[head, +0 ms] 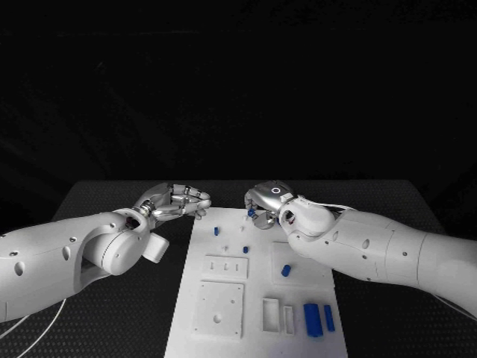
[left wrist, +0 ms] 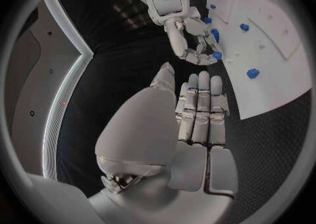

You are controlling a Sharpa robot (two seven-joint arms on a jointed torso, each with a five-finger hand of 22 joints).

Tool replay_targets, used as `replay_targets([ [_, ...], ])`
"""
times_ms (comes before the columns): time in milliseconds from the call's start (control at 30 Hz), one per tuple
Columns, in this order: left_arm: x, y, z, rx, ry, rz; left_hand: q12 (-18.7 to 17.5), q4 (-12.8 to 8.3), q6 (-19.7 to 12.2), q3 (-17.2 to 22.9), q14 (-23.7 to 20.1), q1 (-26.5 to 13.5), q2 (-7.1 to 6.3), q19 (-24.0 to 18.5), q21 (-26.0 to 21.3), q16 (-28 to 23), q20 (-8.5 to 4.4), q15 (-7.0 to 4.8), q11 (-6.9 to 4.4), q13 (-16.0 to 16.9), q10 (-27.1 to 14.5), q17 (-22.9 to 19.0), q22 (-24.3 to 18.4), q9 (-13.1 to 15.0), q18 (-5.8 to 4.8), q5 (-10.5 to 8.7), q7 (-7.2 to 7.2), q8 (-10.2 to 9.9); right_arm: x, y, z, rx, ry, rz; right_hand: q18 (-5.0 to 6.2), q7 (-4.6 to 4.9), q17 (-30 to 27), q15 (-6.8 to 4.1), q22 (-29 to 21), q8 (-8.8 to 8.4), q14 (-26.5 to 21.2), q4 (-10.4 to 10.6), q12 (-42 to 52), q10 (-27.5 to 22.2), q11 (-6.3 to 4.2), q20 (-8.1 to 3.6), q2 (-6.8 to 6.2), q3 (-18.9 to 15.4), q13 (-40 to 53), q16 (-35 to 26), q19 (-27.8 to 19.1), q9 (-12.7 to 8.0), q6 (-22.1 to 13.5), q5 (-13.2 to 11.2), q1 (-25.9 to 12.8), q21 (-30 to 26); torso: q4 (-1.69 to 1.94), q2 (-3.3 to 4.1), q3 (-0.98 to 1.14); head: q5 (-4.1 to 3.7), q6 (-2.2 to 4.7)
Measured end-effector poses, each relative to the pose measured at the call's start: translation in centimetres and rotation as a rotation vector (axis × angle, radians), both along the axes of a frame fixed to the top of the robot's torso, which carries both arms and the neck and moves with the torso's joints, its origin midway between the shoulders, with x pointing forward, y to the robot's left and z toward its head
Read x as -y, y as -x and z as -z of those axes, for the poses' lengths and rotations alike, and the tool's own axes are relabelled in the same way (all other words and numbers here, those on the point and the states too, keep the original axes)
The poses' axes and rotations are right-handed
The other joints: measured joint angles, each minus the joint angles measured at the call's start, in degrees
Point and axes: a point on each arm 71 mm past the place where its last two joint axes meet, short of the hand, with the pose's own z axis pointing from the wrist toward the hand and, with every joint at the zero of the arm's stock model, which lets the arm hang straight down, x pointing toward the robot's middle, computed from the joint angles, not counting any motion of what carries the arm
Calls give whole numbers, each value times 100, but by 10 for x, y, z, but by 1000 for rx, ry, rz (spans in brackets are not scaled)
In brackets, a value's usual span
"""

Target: Assemble the parts on the task board

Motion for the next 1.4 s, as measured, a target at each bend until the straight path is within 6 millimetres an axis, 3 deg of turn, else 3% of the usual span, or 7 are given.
replay_targets([
  [733, 4, -1, -13, 22, 5, 11, -22, 0, 0, 0, 0, 0, 0, 0, 0, -22, 0, 0, 0, 1, 0, 4, 3, 4, -1, 0, 0, -18, -11, -2, 0, 17, 10, -1, 0, -1, -10, -1, -1, 0, 1, 63, -1, 7, -7, -7, -73, 95, 12, 0, -10, 0, -2, 2, -56, 0, 80, 103, -36, -29, 30],
  [1400, 1, -2, -14, 23, 4, 6, -22, 12, 0, 12, 22, 0, 0, -20, 0, -22, 20, 21, 0, 1, 0, 8, 2, 3, -7, 0, 0, -18, -7, -1, 0, 17, 15, 1, 0, 2, -16, -2, -1, 21, 1, 63, -4, 6, -6, 11, -94, 126, 20, 0, -9, 0, -26, 23, -62, 0, 72, 101, -34, -13, -18],
])
